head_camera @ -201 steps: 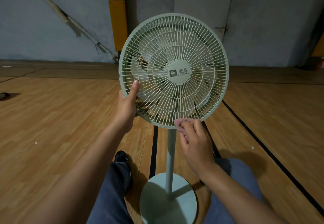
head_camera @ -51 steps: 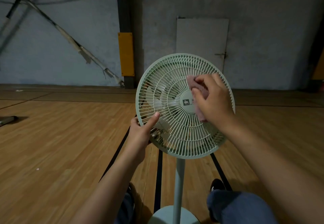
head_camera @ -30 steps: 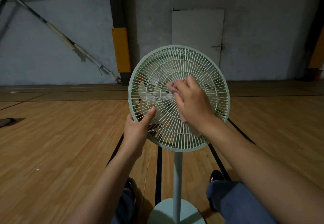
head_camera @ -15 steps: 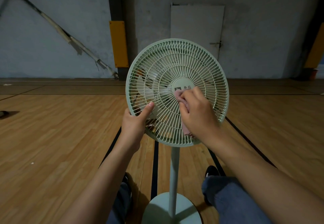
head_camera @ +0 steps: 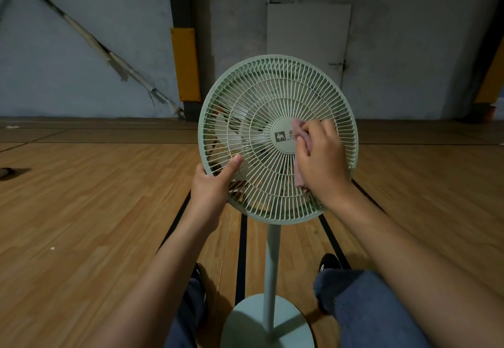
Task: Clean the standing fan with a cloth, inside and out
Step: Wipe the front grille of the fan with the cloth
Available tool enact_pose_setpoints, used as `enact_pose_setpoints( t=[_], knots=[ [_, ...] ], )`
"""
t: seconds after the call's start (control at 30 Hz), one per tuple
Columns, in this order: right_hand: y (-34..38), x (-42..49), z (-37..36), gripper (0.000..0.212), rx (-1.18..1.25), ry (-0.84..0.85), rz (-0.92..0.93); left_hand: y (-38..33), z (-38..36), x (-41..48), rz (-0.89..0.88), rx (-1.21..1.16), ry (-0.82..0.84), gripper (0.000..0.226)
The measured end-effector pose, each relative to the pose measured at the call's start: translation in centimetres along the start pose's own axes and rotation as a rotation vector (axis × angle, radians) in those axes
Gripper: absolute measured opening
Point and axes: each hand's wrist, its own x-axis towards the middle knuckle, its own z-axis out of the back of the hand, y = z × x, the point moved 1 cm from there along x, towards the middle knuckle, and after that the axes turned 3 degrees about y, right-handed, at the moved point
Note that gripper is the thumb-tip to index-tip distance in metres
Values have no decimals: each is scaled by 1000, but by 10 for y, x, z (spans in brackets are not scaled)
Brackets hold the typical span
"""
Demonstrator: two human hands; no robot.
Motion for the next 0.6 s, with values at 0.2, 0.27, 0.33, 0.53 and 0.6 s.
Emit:
enact_pose_setpoints(
  t=[0.2,0.27,0.33,0.53,0.6],
  knots=[
    [17,-34,-13,14,11,70,83,0,-6,1,-14,26,11,71],
    [24,-23,-16,16,14,84,129,0,-7,1,-15,26,-1,70],
    [30,-6,-18,14,10,94,152,-1,-8,2,-8,24,-10,70],
    [10,31,-6,11,1,20,-20,-1,-4,4,1,36,-10,67],
    [-2,28,1,11,-12,9,-62,0,-2,4,-2,32,-5,67]
  ],
)
